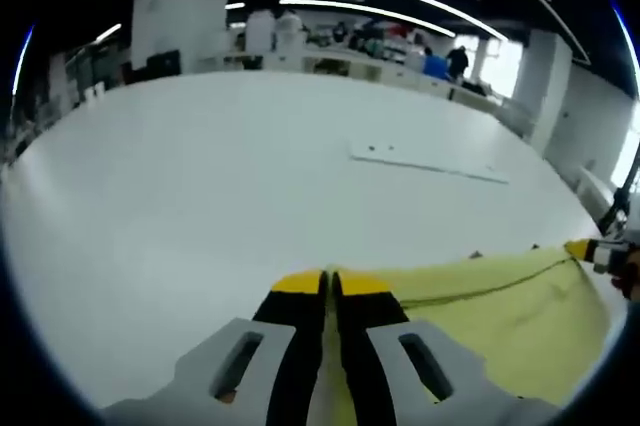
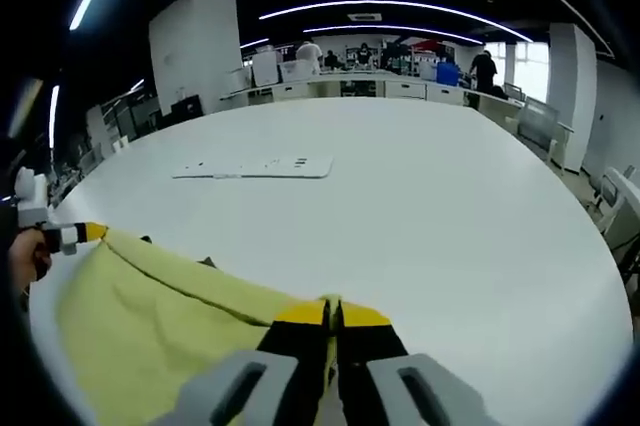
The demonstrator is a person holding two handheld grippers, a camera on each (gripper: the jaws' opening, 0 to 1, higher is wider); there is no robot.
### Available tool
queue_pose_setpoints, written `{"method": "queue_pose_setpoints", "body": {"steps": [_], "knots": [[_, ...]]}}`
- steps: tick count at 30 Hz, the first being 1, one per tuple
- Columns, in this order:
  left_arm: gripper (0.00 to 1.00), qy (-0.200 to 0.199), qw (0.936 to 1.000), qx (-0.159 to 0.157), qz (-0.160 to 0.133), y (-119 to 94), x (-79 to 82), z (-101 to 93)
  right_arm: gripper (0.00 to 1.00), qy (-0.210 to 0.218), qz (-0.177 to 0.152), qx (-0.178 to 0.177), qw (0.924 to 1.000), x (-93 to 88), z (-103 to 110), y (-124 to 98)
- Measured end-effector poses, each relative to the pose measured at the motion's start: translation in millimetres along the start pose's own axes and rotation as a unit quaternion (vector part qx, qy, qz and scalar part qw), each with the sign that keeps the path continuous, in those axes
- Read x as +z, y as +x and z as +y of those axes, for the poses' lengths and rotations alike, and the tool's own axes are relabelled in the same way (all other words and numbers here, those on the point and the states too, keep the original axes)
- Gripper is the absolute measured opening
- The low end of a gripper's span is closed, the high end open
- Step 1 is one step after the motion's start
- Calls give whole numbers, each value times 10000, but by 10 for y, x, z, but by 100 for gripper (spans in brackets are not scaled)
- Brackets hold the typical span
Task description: Fold the garment on the visible template until the final outline fits inside the template.
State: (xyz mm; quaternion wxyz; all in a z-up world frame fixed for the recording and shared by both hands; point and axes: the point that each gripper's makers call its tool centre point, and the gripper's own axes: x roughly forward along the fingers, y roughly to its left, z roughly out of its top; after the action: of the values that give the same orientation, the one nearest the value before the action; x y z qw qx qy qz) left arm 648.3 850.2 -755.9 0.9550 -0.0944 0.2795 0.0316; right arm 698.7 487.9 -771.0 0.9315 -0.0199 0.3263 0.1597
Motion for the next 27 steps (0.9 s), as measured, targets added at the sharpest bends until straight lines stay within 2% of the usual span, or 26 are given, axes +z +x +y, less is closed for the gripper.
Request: {"method": "queue_pose_setpoints", "body": {"steps": [2, 4, 8, 9, 10, 12, 17, 18, 19, 21, 27], "knots": [[11, 161, 9998, -95, -34, -22, 29, 12, 5, -102, -58, -38, 9999, 25, -20, -27], [20, 464, 9980, -407, -156, -55, 76, -85, 10, -189, -128, 25, 9997, 72, -10, -73], [25, 1162, 9896, -830, -161, -133, 85, -157, 18, -475, -211, 205, 9984, 147, 10, -139], [27, 1156, 9893, -877, -153, -133, 81, -152, 19, -531, -205, 245, 9981, 149, 17, -150], [29, 1177, 9873, -1054, -146, -162, 50, -197, 19, -599, -203, 288, 9976, 149, 31, -176], [32, 1031, 9889, -1072, -48, -192, -13, -167, 20, -730, -220, 340, 9965, 137, 78, -237], [36, 1206, 9879, -968, 74, -183, -91, -99, 20, -1029, -93, 206, 9944, 27, 75, -232], [36, 1340, 9867, -914, 125, -173, -109, -78, 20, -1067, -17, 186, 9941, 2, 33, -179], [37, 1655, 9825, -837, 176, -144, -136, -43, 21, -1100, 6, 179, 9938, -13, 29, -168], [36, 1899, 9781, -833, 194, -136, -147, -74, 21, -1141, 31, 158, 9933, -36, 30, -181], [36, 1827, 9800, -779, 150, -29, -140, -32, 22, -1119, 13, 94, 9937, -58, -6, -98]]}}
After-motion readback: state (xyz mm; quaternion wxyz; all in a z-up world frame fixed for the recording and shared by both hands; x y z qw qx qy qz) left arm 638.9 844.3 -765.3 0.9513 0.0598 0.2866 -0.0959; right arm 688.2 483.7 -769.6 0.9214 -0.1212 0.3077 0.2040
